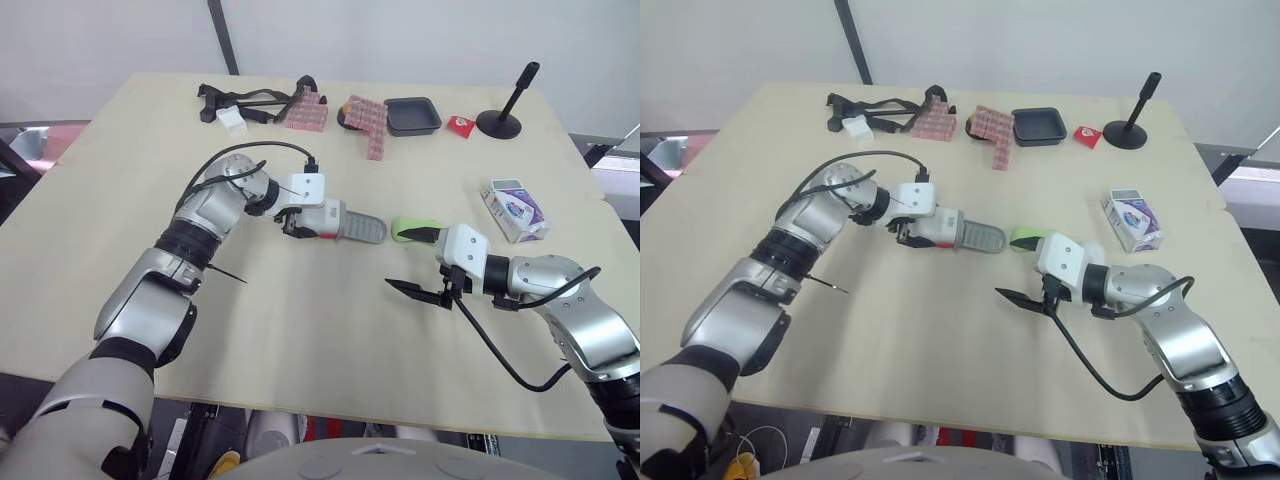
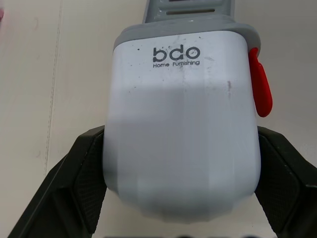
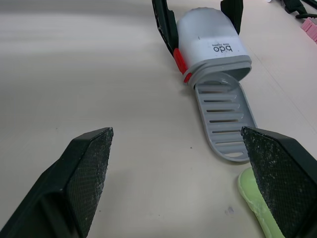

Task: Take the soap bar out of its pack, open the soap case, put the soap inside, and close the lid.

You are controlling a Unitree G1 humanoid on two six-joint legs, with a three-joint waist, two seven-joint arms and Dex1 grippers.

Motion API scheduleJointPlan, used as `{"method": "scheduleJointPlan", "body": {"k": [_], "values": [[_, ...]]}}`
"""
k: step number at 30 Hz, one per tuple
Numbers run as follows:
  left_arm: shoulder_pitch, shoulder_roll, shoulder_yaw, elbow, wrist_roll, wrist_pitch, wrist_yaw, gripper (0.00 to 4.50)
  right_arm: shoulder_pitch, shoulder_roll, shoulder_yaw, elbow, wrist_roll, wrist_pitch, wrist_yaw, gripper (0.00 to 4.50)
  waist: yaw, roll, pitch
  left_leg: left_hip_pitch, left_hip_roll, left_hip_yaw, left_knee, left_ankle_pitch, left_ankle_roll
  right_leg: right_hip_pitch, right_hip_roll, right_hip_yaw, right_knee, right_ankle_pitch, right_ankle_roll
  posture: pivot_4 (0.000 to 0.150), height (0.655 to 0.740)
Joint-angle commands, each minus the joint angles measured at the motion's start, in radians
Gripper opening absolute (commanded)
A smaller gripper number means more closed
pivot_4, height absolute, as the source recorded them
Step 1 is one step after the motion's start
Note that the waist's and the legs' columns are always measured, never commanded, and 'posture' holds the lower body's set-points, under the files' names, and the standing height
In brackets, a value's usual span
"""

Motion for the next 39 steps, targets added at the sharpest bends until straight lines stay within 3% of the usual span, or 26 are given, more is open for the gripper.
{"method": "scheduleJointPlan", "body": {"k": [1,13,25,26,39], "values": [[0.017,0.048,0.043,-0.047,-0.027,-0.012,-0.014,3.49,-0.013,0.002,-0.017,-0.019,0.005,-0.016,0.004,4.45,-0.001,0.0,0.0,0.0,0.0,0.0,0.0,0.0,0.0,0.0,0.0,0.0,0.0,0.0,0.0,0.15,0.74],[0.089,0.123,0.121,0.034,-0.129,-0.156,-0.055,3.49,-0.017,-0.007,-0.028,-0.013,0.006,-0.02,0.017,4.45,0.001,0.0,0.0,0.0,0.0,0.0,0.0,0.0,0.0,0.0,-0.002,-0.001,0.0,0.0,0.0,0.15,0.74],[0.052,0.041,0.128,0.189,-0.13,-0.226,-0.004,3.49,-0.015,-0.011,-0.029,-0.022,0.005,-0.012,0.021,4.45,0.002,0.0,0.0,0.0,0.0,0.0,0.0,0.0,0.0,0.0,-0.002,-0.001,0.0,0.0,0.0,0.15,0.74],[0.047,0.034,0.134,0.198,-0.136,-0.223,-0.007,4.5,-0.015,-0.01,-0.029,-0.022,0.005,-0.011,0.02,4.5,0.002,0.0,0.0,0.0,0.0,0.0,0.0,0.0,0.0,0.0,-0.002,-0.001,0.0,0.0,0.0,0.15,0.74],[0.014,0.048,0.143,0.225,-0.135,-0.237,-0.045,4.5,-0.02,-0.007,-0.023,-0.019,-0.005,-0.013,0.012,4.5,0.0,0.0,0.0,0.0,0.0,0.0,0.0,0.0,0.0,0.0,-0.002,-0.001,-0.001,0.0,0.0,0.15,0.74]]}}
